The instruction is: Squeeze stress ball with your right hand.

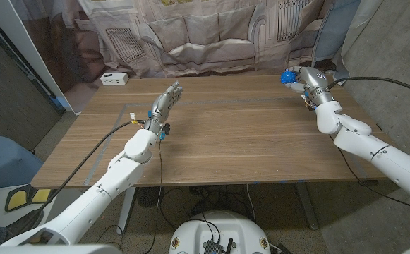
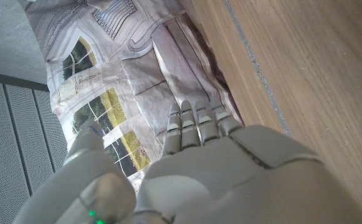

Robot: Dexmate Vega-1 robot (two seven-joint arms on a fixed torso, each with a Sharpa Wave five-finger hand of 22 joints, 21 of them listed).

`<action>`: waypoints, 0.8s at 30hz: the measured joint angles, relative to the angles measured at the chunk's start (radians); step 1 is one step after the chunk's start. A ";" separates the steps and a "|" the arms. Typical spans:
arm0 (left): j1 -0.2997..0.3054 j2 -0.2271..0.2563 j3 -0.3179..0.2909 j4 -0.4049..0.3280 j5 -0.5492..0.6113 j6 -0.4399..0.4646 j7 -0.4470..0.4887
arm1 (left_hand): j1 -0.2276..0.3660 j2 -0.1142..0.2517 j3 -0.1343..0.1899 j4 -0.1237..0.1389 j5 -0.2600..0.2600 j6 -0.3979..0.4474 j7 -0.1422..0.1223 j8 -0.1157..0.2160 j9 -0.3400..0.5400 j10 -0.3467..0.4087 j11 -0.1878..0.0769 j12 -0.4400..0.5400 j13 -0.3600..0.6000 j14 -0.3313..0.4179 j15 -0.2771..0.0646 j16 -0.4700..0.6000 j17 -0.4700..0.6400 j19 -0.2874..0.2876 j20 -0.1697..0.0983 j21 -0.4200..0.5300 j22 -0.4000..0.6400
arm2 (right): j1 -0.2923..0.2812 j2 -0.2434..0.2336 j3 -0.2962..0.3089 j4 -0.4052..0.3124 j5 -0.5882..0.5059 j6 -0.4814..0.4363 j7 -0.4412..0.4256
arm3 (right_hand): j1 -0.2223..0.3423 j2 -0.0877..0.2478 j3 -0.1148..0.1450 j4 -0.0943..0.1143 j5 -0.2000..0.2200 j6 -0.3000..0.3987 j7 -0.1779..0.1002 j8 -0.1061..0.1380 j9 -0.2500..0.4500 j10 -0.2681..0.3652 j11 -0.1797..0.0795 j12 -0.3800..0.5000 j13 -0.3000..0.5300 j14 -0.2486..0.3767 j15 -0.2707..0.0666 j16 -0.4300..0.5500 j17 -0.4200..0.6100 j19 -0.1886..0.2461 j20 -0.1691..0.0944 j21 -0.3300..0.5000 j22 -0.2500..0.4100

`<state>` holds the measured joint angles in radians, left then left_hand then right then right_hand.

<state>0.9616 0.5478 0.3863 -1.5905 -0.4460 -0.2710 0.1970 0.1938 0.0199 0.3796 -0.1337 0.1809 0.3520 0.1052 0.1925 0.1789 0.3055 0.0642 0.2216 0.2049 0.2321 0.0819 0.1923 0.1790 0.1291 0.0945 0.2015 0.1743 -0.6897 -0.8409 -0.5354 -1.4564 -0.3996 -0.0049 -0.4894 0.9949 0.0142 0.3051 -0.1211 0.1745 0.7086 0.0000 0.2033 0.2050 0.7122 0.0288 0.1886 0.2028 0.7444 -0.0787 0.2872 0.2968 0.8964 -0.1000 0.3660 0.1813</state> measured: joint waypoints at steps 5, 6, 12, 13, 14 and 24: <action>0.005 0.003 -0.002 -0.007 0.000 0.000 0.001 | 0.000 0.000 0.000 0.000 0.000 0.000 0.000 0.000 0.000 0.000 0.000 0.000 0.000 0.000 0.000 0.000 0.000 0.000 0.000 0.000 0.000 | -0.006 -0.004 0.004 -0.008 -0.001 0.000 0.000 | -0.003 -0.001 0.000 0.000 0.000 -0.004 -0.004 0.000 0.000 -0.005 -0.005 0.000 0.000 -0.007 0.004 -0.006 0.000 0.000 0.000 0.000 0.000; 0.006 0.004 -0.003 -0.009 0.000 0.000 0.001 | 0.000 0.000 0.000 0.000 0.000 0.000 0.000 0.000 0.000 0.000 0.000 0.000 0.000 0.000 0.000 0.000 0.000 0.000 0.000 0.000 0.000 | -0.007 -0.005 0.006 -0.011 -0.002 0.000 0.000 | -0.003 -0.001 0.000 0.000 0.000 -0.004 -0.004 0.000 0.000 -0.005 -0.005 0.000 0.000 -0.007 0.004 -0.007 0.001 0.000 0.000 -0.001 0.000; 0.013 0.006 -0.004 -0.017 0.001 -0.001 0.005 | 0.000 0.000 0.000 0.000 0.000 0.000 0.000 0.000 0.000 0.000 0.000 0.000 0.000 0.000 0.000 0.000 0.000 0.000 0.000 0.000 0.000 | -0.014 -0.009 0.010 -0.020 -0.004 -0.001 0.000 | -0.014 -0.001 -0.004 0.004 0.000 -0.007 0.000 0.000 0.000 -0.011 0.000 0.000 0.004 -0.007 0.003 -0.007 0.003 0.000 0.000 -0.004 0.000; 0.014 0.007 -0.005 -0.018 0.001 -0.001 0.006 | 0.000 0.000 0.000 0.000 0.000 0.000 0.000 0.000 0.000 0.000 0.000 0.000 0.000 0.000 0.000 0.000 0.000 0.000 0.000 0.000 0.000 | -0.015 -0.010 0.011 -0.022 -0.005 -0.001 0.000 | -0.014 -0.001 -0.004 0.004 0.000 -0.007 0.000 0.000 0.000 -0.011 0.000 0.000 0.004 -0.007 0.003 -0.007 0.003 0.000 0.000 -0.004 0.000; 0.015 0.007 -0.005 -0.019 0.001 -0.001 0.006 | 0.000 0.000 0.000 0.000 0.000 0.000 0.000 0.000 0.000 0.000 0.000 0.000 0.000 0.000 0.000 0.000 0.000 0.000 0.000 0.000 0.000 | -0.015 -0.010 0.011 -0.022 -0.005 -0.001 0.000 | -0.014 -0.001 -0.004 0.004 0.003 -0.007 0.000 0.000 -0.001 -0.011 0.000 0.000 0.004 -0.007 0.003 -0.007 0.003 0.000 0.000 -0.004 -0.001; 0.026 0.009 -0.008 -0.029 0.003 -0.003 0.010 | 0.000 0.000 0.000 0.000 0.000 0.000 0.000 0.000 0.000 0.001 -0.001 0.000 0.000 0.000 0.000 0.000 0.000 0.000 0.000 0.000 0.000 | -0.026 -0.012 0.018 -0.030 -0.008 -0.003 -0.007 | -0.012 0.000 0.001 -0.007 0.007 -0.003 -0.004 -0.003 -0.001 0.002 -0.007 0.008 0.004 -0.004 0.001 0.001 0.012 0.000 0.000 -0.004 -0.003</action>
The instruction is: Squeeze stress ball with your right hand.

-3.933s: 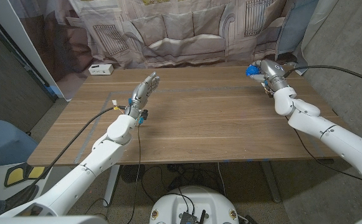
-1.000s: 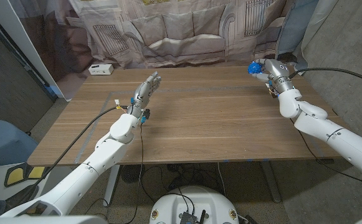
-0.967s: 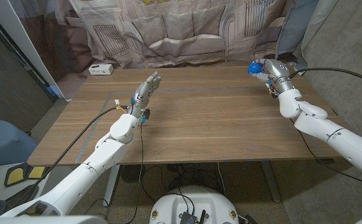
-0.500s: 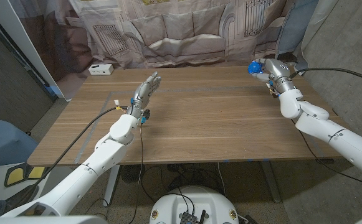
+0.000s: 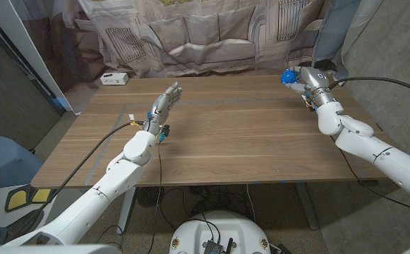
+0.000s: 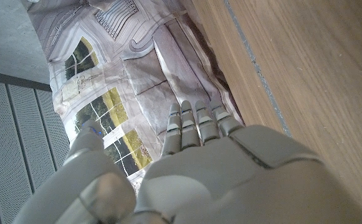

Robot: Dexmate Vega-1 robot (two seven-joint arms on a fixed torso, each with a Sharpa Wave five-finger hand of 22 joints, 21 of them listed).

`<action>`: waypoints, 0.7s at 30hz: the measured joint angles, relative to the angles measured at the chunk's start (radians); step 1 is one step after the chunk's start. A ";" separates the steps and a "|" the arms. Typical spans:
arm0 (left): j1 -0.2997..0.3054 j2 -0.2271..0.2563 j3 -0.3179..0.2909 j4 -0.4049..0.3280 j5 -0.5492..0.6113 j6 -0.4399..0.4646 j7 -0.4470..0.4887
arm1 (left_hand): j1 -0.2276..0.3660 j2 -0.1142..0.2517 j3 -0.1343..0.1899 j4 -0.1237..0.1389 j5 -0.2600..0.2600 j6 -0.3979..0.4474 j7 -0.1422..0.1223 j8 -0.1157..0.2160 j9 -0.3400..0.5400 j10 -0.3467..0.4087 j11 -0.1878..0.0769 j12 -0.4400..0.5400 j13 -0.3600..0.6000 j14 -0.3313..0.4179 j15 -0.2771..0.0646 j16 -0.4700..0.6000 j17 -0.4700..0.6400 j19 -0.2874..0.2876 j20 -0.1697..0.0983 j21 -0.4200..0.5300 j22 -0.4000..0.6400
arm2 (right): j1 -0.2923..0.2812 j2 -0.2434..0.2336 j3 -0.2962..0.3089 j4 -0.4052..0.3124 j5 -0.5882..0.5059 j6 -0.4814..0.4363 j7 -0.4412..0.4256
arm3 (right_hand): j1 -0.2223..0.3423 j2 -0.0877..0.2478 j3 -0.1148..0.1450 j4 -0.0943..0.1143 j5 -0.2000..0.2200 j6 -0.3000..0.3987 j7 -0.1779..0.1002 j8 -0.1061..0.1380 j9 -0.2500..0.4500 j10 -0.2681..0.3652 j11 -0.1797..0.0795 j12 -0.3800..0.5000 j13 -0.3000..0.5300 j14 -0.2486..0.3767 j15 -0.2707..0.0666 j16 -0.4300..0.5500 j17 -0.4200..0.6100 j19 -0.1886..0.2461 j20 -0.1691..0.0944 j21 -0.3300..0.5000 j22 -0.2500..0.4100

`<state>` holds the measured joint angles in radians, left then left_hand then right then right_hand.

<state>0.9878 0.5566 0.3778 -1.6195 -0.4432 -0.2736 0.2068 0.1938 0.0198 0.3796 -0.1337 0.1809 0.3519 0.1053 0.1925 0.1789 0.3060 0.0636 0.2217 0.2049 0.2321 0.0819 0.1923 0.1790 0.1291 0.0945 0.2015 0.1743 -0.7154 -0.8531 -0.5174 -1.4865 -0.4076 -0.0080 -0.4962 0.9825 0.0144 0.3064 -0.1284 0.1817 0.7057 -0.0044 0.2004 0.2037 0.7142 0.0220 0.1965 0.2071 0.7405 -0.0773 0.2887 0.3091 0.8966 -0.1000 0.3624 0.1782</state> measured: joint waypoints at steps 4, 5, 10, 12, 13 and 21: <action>0.003 0.001 -0.001 -0.002 0.000 0.000 0.002 | 0.000 0.000 0.000 0.000 0.000 0.000 0.000 0.000 0.000 0.005 -0.005 0.000 0.000 0.000 0.000 0.000 0.000 0.000 0.000 0.000 0.000 | -0.005 0.001 0.003 0.000 0.000 0.004 -0.013 | 0.010 0.010 0.003 -0.006 0.001 0.028 -0.011 0.014 -0.002 0.031 -0.009 0.015 0.000 0.028 -0.004 0.011 0.005 0.015 -0.007 0.000 0.001; 0.005 0.002 -0.002 -0.004 0.000 -0.001 0.003 | 0.000 0.000 0.000 0.000 0.000 0.000 0.000 0.000 0.000 0.005 -0.005 0.000 0.000 0.000 0.000 0.000 0.000 0.000 0.000 0.000 0.000 | -0.005 0.001 0.003 0.000 0.000 0.006 -0.016 | 0.014 0.014 0.005 -0.007 0.004 0.033 -0.010 0.018 -0.002 0.042 -0.011 0.015 0.000 0.037 -0.005 0.015 0.005 0.021 -0.009 0.002 0.001; 0.009 0.003 -0.002 -0.009 0.001 -0.001 0.003 | 0.000 0.000 0.000 0.000 0.000 0.000 0.000 0.000 0.000 0.005 -0.005 0.000 0.000 0.000 0.000 0.000 0.000 0.000 0.000 0.000 0.000 | -0.010 0.004 0.007 0.001 -0.001 0.014 -0.034 | 0.025 0.024 0.010 -0.015 0.004 0.088 -0.019 0.037 -0.002 0.103 -0.036 0.037 -0.001 0.105 -0.023 0.037 0.005 0.070 -0.016 0.021 0.001; 0.011 0.004 -0.002 -0.010 0.001 -0.001 0.004 | 0.000 0.000 0.000 0.000 0.000 0.000 0.000 0.000 0.000 0.005 -0.005 0.000 0.000 0.000 0.000 0.000 0.000 0.000 0.000 0.000 0.000 | -0.014 0.007 0.010 0.004 0.000 0.019 -0.042 | 0.029 0.028 0.011 -0.017 0.004 0.092 -0.015 0.044 0.000 0.122 -0.046 0.042 -0.001 0.129 -0.028 0.046 0.007 0.083 -0.021 0.030 0.001; 0.012 0.004 -0.002 -0.011 0.001 -0.001 0.004 | 0.000 0.000 0.000 0.000 0.000 0.000 0.000 0.000 0.000 0.008 -0.001 0.000 0.000 0.000 0.000 0.000 0.000 0.000 0.000 0.000 0.000 | -0.016 0.008 0.011 0.005 0.000 0.020 -0.044 | 0.029 0.028 0.012 -0.019 0.004 0.112 -0.024 0.047 0.001 0.131 -0.050 0.044 -0.001 0.142 -0.034 0.050 0.009 0.090 -0.022 0.031 0.001; 0.017 0.006 -0.003 -0.017 0.001 -0.001 0.005 | 0.000 0.000 0.000 0.000 0.000 0.000 0.000 0.000 0.000 0.009 -0.001 0.000 0.000 0.000 0.000 0.000 0.000 0.000 0.000 0.000 0.000 | -0.019 0.010 0.015 0.008 0.006 0.037 -0.069 | 0.038 0.037 0.030 -0.032 0.000 0.157 -0.017 0.070 0.003 0.215 -0.067 0.063 0.000 0.250 -0.060 0.078 0.003 0.181 -0.052 0.077 0.006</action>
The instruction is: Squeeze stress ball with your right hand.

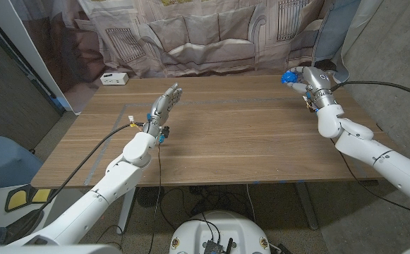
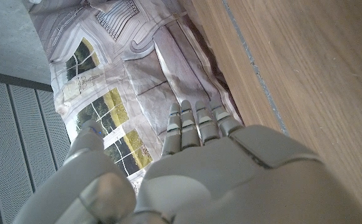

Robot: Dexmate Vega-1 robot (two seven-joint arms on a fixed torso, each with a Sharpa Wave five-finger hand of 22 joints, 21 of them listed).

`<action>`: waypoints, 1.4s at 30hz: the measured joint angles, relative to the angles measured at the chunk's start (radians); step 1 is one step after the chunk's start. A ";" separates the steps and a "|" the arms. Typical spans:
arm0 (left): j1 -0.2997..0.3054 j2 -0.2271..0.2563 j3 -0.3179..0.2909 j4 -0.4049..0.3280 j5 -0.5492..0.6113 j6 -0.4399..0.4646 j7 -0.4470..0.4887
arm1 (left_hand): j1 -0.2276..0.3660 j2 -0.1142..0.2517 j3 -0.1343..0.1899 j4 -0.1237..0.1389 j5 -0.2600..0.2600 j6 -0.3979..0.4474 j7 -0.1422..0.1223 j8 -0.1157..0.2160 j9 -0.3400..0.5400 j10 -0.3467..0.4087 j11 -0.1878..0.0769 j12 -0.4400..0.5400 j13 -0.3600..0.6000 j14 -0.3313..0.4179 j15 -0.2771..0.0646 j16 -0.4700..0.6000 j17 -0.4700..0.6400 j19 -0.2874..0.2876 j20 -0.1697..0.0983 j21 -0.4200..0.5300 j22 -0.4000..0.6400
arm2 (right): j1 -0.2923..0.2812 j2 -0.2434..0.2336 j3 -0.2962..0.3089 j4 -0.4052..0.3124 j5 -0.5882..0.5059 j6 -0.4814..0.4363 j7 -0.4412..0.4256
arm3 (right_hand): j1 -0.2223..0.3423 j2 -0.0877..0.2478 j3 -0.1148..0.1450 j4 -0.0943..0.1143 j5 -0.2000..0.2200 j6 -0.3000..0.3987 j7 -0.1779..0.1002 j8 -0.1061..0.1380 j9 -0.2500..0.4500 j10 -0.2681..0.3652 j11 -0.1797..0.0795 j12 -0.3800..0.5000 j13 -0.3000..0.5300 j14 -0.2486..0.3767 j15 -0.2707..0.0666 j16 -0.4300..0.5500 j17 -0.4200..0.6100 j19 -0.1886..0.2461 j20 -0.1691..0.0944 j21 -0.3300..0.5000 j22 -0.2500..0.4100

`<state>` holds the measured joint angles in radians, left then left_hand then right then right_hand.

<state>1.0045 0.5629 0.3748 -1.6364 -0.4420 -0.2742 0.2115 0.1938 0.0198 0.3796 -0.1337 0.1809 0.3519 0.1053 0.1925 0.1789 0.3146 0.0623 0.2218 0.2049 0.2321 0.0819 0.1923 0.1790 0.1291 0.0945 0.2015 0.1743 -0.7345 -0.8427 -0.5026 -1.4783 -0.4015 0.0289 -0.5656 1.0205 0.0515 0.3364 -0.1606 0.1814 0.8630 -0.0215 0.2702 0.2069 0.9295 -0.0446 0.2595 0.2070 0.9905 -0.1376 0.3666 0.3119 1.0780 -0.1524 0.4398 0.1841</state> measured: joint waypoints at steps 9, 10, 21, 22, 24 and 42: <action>0.005 0.000 0.000 -0.001 0.000 0.000 0.001 | 0.000 0.000 0.000 0.000 0.000 0.000 0.000 0.000 0.000 0.000 0.000 0.000 0.000 0.000 0.000 0.000 0.000 0.000 0.000 0.000 0.000 | -0.011 0.008 0.012 0.010 0.009 0.022 -0.014 | 0.029 -0.029 0.033 -0.031 0.000 0.046 -0.012 0.011 0.005 0.052 -0.005 0.007 0.000 0.051 0.001 0.000 -0.015 0.053 -0.021 0.029 0.000; 0.006 0.000 0.000 -0.001 0.000 0.000 0.001 | 0.000 0.000 0.000 0.000 0.000 0.000 0.000 0.000 0.000 0.000 0.000 0.000 0.000 0.000 0.000 0.000 0.000 0.000 0.000 0.000 0.000 | -0.012 0.009 0.012 0.011 0.010 0.024 -0.015 | 0.029 -0.029 0.033 -0.031 0.000 0.050 -0.014 0.011 0.005 0.052 -0.005 0.008 0.000 0.052 0.001 0.000 -0.015 0.053 -0.021 0.032 0.000; 0.010 0.000 -0.001 -0.006 -0.001 0.000 0.001 | 0.000 0.000 0.000 0.000 0.000 0.000 0.000 0.000 0.000 0.000 0.000 0.000 0.000 0.000 0.000 0.000 0.000 0.000 0.000 0.000 0.000 | -0.016 0.011 0.016 0.013 0.015 0.036 -0.023 | 0.043 -0.043 0.038 -0.036 0.000 0.066 -0.013 0.019 0.009 0.077 0.002 0.008 -0.001 0.066 0.005 0.007 -0.011 0.062 -0.030 0.045 0.000; 0.010 0.001 -0.001 -0.007 -0.001 0.000 0.001 | 0.000 0.000 0.000 0.000 0.000 0.000 0.000 0.000 0.000 0.000 0.000 0.000 0.000 0.000 0.000 0.000 0.000 0.000 0.000 0.000 0.000 | -0.016 0.011 0.016 0.013 0.015 0.037 -0.023 | 0.049 -0.049 0.038 -0.036 0.000 0.067 -0.013 0.019 0.009 0.077 0.002 0.008 0.000 0.066 0.005 0.007 -0.011 0.062 -0.030 0.045 0.000; 0.010 0.001 -0.001 -0.008 -0.001 0.000 0.001 | 0.000 0.000 0.000 0.000 0.000 0.000 0.000 0.000 0.000 0.000 0.000 0.000 0.000 0.000 0.000 0.000 0.000 0.000 0.000 0.000 0.000 | -0.016 0.011 0.016 0.013 0.015 0.037 -0.023 | 0.049 -0.049 0.038 -0.035 0.000 0.067 -0.013 0.019 0.012 0.077 0.002 0.008 0.000 0.066 0.005 0.007 -0.011 0.062 -0.030 0.045 0.001; 0.010 0.004 -0.001 -0.015 -0.001 0.012 0.000 | 0.000 0.000 0.000 0.000 0.000 0.000 0.000 0.000 0.000 0.000 0.000 0.001 0.000 0.005 -0.004 0.000 0.000 0.000 0.000 0.000 0.000 | -0.028 0.010 0.026 0.002 0.015 0.031 -0.026 | 0.048 -0.048 0.002 0.001 -0.001 0.055 -0.024 0.000 0.014 0.041 0.011 -0.024 0.001 0.051 -0.010 -0.024 -0.014 0.017 -0.006 0.049 0.002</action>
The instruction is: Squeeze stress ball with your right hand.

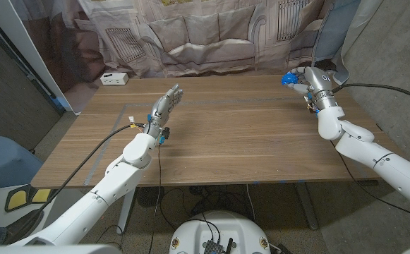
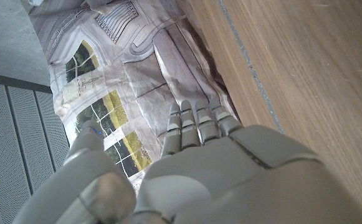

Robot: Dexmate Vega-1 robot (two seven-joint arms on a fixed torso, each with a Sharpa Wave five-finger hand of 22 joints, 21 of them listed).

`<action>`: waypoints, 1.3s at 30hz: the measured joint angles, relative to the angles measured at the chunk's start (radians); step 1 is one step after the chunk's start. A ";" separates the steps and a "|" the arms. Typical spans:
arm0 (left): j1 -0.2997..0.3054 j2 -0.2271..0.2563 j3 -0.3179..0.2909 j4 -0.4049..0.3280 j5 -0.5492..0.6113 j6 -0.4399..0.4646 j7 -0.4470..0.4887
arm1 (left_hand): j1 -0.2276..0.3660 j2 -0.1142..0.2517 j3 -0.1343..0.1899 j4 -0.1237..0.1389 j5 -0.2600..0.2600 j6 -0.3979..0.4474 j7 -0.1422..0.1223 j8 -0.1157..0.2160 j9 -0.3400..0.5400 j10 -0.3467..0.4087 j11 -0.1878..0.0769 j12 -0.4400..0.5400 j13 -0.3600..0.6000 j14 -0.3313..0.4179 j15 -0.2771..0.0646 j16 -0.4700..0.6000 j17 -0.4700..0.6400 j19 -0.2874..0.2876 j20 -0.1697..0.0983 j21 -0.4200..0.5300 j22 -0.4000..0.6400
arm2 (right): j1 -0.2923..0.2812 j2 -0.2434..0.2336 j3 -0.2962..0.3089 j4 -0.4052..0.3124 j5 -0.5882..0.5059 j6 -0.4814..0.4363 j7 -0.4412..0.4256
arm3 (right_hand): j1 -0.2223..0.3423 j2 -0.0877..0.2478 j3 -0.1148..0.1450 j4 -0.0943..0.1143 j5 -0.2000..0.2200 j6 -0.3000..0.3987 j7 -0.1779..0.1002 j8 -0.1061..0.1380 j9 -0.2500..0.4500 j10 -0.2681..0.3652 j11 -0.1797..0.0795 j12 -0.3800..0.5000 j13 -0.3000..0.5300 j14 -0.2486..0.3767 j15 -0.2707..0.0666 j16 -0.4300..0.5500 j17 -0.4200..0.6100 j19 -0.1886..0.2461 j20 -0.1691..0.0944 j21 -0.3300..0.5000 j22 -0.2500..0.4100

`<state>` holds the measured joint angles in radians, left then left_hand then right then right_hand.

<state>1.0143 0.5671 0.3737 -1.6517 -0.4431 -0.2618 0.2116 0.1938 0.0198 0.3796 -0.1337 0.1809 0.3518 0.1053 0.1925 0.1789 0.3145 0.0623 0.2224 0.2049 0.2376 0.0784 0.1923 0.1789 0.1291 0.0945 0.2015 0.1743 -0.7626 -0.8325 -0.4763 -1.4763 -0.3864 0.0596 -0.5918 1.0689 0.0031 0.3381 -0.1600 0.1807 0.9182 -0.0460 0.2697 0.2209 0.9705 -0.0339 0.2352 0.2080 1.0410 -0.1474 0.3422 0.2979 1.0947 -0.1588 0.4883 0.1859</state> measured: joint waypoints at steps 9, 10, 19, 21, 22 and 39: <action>-0.001 -0.001 0.000 0.000 0.000 0.000 0.002 | 0.004 0.004 0.000 0.000 0.000 0.010 -0.001 0.000 0.000 0.000 0.000 0.000 0.000 0.004 0.002 0.000 0.000 0.000 0.000 0.000 0.000 | -0.005 -0.001 0.004 -0.002 0.001 0.000 -0.005 | -0.017 0.017 -0.008 0.009 -0.002 -0.018 0.000 -0.016 0.000 -0.039 0.007 -0.018 0.004 -0.015 -0.015 -0.021 0.006 -0.033 0.011 0.000 0.000; -0.001 -0.001 0.000 0.000 0.000 0.000 0.002 | 0.005 0.005 0.000 0.000 0.000 0.011 0.000 0.000 0.000 0.000 0.000 0.000 0.000 0.004 0.002 0.000 0.000 0.000 0.000 0.000 0.000 | -0.007 -0.002 0.005 -0.003 0.001 -0.001 -0.006 | -0.019 0.019 -0.008 0.009 -0.003 -0.026 0.001 -0.019 0.000 -0.042 0.011 -0.018 0.004 -0.018 -0.018 -0.025 0.006 -0.036 0.014 0.000 0.000; 0.001 -0.002 0.001 0.000 -0.001 0.001 0.002 | 0.005 0.005 0.000 0.000 0.000 0.011 0.000 0.000 0.000 0.000 0.000 0.000 0.000 0.004 0.002 0.000 0.000 0.000 0.000 0.000 0.000 | -0.015 -0.006 0.009 -0.013 0.001 -0.012 -0.006 | -0.024 0.024 -0.012 0.021 -0.003 -0.066 0.003 -0.040 0.000 -0.079 0.022 -0.035 0.006 -0.068 0.001 -0.040 0.018 -0.071 0.025 -0.009 -0.005; 0.002 -0.002 0.001 0.000 -0.001 0.002 0.002 | 0.005 0.005 0.000 0.000 0.000 0.011 0.000 0.000 0.000 0.004 0.004 0.000 0.000 0.004 0.002 0.000 0.000 0.000 0.000 0.000 0.000 | -0.016 -0.006 0.009 -0.014 0.001 -0.015 -0.006 | -0.025 0.025 -0.011 0.022 -0.004 -0.082 0.006 -0.046 0.000 -0.100 0.025 -0.039 0.006 -0.090 0.007 -0.049 0.021 -0.088 0.027 -0.016 -0.005; 0.003 -0.002 0.001 -0.001 -0.001 0.002 0.003 | 0.005 0.005 0.000 0.000 0.000 0.011 0.000 0.000 0.000 0.004 0.004 0.000 0.000 0.004 0.002 0.000 0.000 0.000 0.000 0.000 0.000 | -0.016 -0.007 0.009 -0.015 0.001 -0.018 -0.006 | -0.021 0.029 -0.011 0.022 -0.004 -0.091 0.005 -0.051 0.000 -0.109 0.027 -0.040 0.006 -0.103 0.010 -0.054 0.021 -0.099 0.030 -0.016 -0.005; 0.007 -0.003 0.002 -0.003 -0.008 0.009 0.005 | 0.005 0.005 0.003 0.003 0.000 0.011 0.000 0.000 0.000 0.004 0.004 0.000 0.000 0.007 0.005 0.000 0.000 0.000 0.000 0.000 0.000 | -0.013 -0.011 0.002 -0.019 -0.003 -0.034 0.018 | 0.022 0.072 -0.021 0.018 -0.003 -0.153 0.010 -0.071 -0.005 -0.178 0.043 -0.047 0.008 -0.183 0.039 -0.081 0.033 -0.156 0.041 -0.041 -0.009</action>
<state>1.0208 0.5640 0.3757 -1.6547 -0.4512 -0.2530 0.2163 0.1991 0.0251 0.3829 -0.1304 0.1809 0.3627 0.1053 0.1925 0.1789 0.3183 0.0661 0.2225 0.2049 0.2450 0.0839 0.1923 0.1789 0.1291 0.0945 0.2015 0.1743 -0.7757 -0.8437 -0.4740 -1.4956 -0.3897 0.0255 -0.5735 1.0911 0.0755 0.3171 -0.1419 0.1778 0.7656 -0.0359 0.1991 0.2164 0.7925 0.0090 0.1879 0.2158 0.8576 -0.1082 0.2609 0.3307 0.9391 -0.1178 0.4474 0.1766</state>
